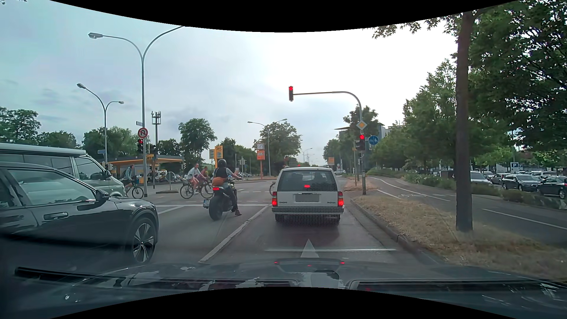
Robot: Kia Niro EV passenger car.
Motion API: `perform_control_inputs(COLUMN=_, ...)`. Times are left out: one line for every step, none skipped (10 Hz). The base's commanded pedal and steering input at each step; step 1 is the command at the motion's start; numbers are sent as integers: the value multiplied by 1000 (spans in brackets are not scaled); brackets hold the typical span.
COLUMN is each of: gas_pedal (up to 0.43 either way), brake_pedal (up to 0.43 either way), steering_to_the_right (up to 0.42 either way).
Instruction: Follow the waypoints while adhering to traffic rules and regulations
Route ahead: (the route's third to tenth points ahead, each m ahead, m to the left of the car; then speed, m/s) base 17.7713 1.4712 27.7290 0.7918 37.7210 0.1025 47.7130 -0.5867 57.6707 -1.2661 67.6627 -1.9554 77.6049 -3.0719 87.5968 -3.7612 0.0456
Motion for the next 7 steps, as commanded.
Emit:
perform_control_inputs(gas_pedal=0, brake_pedal=0, steering_to_the_right=11)
perform_control_inputs(gas_pedal=0, brake_pedal=0, steering_to_the_right=11)
perform_control_inputs(gas_pedal=0, brake_pedal=0, steering_to_the_right=11)
perform_control_inputs(gas_pedal=0, brake_pedal=0, steering_to_the_right=11)
perform_control_inputs(gas_pedal=0, brake_pedal=0, steering_to_the_right=11)
perform_control_inputs(gas_pedal=0, brake_pedal=0, steering_to_the_right=11)
perform_control_inputs(gas_pedal=0, brake_pedal=0, steering_to_the_right=11)
